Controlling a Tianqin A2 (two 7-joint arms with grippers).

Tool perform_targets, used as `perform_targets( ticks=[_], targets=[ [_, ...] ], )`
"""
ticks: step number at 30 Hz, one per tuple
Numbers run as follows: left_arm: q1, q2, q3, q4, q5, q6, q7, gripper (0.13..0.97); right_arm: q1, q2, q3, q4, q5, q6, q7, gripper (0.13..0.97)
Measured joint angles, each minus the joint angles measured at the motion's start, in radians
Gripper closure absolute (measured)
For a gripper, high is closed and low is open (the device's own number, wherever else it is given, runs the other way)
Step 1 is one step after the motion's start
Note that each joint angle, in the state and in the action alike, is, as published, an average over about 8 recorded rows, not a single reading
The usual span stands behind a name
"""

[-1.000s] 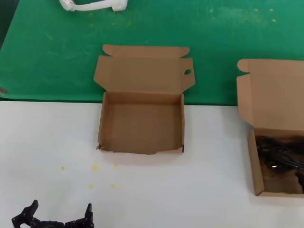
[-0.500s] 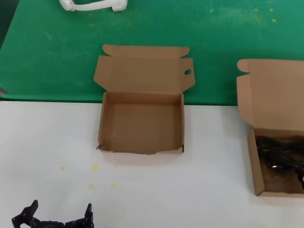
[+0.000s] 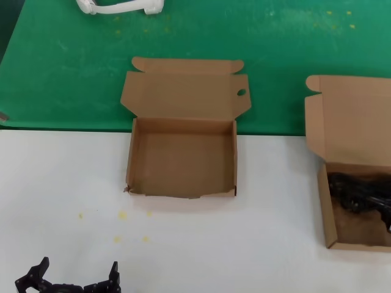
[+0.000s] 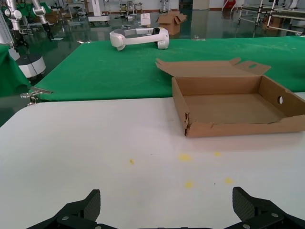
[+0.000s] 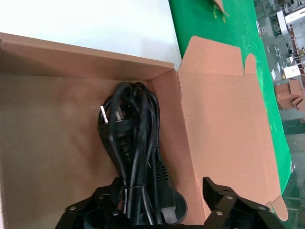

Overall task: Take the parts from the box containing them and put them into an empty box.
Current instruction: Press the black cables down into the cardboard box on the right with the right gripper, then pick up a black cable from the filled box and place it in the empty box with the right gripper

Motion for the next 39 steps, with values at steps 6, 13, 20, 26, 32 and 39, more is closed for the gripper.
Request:
perform_targets(
  ticks=[6, 13, 20, 26, 32, 39],
  targets=[
    [0.000, 0.000, 0.000, 0.000, 0.000, 0.000, 0.000, 0.132, -0.011, 0.024, 0.000, 0.047, 0.000, 0.021, 0.010, 0.498],
    [0.000, 0.000, 0.000, 0.000, 0.000, 0.000, 0.000, 0.132, -0.026, 0.040, 0.000, 0.089, 0.000, 0.045, 0.022, 0.646],
    [0.000, 0.000, 0.000, 0.000, 0.000, 0.000, 0.000, 0.132, -0.034, 0.047, 0.000, 0.113, 0.000, 0.058, 0.033, 0.778],
    [0.000, 0.000, 0.000, 0.000, 0.000, 0.000, -0.001, 0.132, -0.037, 0.054, 0.000, 0.136, 0.000, 0.067, 0.043, 0.868],
    [0.000, 0.000, 0.000, 0.000, 0.000, 0.000, -0.001, 0.132, -0.040, 0.065, 0.000, 0.156, 0.000, 0.073, 0.053, 0.909],
    [0.000, 0.000, 0.000, 0.000, 0.000, 0.000, 0.000, 0.132, -0.045, 0.090, 0.000, 0.203, 0.000, 0.093, 0.071, 0.935]
  ],
)
